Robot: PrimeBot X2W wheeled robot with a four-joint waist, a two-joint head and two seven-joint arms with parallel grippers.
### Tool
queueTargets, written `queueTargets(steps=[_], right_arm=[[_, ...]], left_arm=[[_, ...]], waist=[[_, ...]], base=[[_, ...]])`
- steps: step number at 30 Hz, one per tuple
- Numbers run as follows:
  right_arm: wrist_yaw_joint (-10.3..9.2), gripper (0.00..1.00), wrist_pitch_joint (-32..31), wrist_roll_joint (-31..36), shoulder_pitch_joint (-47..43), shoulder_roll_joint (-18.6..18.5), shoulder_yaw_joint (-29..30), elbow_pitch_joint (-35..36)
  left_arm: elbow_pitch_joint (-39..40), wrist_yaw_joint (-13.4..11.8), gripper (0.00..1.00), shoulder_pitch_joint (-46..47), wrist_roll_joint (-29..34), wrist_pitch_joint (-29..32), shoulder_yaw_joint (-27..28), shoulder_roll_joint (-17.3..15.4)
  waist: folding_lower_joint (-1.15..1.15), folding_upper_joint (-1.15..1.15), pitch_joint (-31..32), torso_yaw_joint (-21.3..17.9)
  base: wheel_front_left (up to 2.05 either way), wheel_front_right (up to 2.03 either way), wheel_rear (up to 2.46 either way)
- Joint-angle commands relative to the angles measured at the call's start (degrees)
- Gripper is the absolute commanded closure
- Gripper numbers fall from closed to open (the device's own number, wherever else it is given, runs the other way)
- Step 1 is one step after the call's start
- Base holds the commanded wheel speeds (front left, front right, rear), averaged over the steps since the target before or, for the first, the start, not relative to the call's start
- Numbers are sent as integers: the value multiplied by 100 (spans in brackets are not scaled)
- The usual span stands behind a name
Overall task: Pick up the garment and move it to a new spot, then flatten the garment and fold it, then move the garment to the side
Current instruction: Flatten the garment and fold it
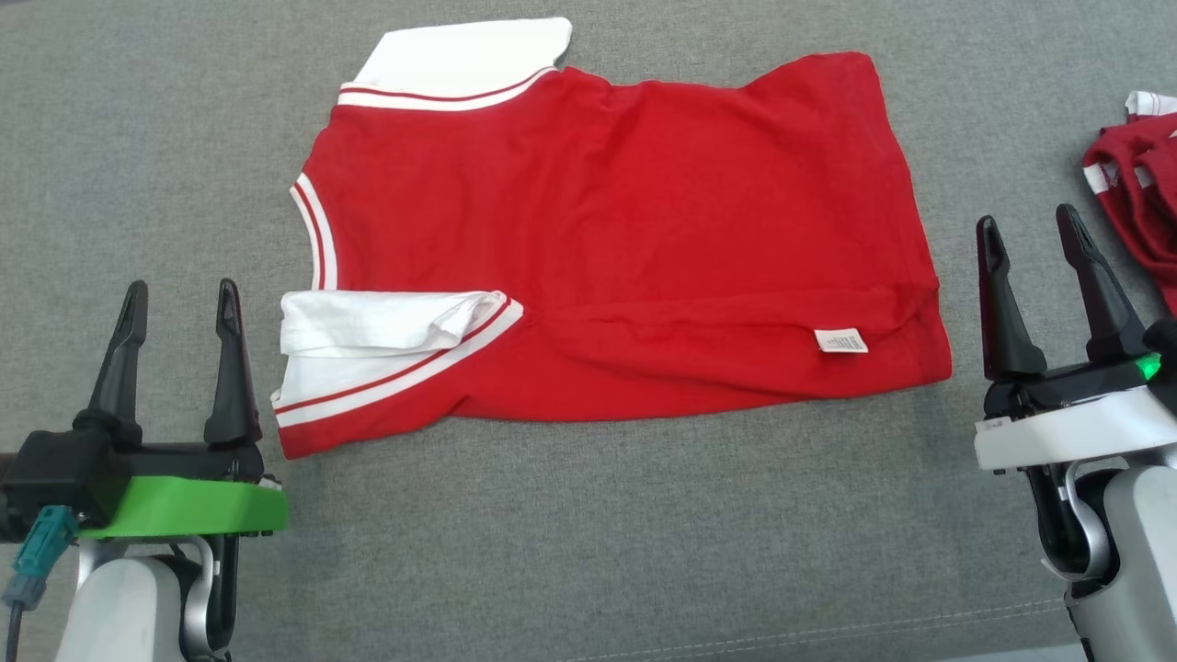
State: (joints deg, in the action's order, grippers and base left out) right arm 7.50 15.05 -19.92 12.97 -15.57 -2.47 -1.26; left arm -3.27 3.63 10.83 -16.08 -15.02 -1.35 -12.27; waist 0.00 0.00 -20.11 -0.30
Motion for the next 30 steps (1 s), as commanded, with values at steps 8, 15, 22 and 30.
queueTargets(steps=[8,15,22,30], right_arm=[[-2,0,19,-46,-321,126,-144,-680],[-2,0,19,-225,-361,169,-233,-1356],[-2,0,19,-420,-74,113,-575,-2008],[-2,19,19,-716,135,70,-895,-2398]], left_arm=[[-514,116,0,-346,-137,87,-197,69],[-1058,224,0,-415,-351,151,-379,148],[-1770,291,0,-190,-700,453,-405,166],[-2301,347,30,92,-1072,932,-598,130]], waist=[[0,0,143,4],[0,0,162,24],[0,0,116,26],[0,0,48,20]], base=[[0,0,0],[0,0,0],[0,0,0],[0,0,0]])
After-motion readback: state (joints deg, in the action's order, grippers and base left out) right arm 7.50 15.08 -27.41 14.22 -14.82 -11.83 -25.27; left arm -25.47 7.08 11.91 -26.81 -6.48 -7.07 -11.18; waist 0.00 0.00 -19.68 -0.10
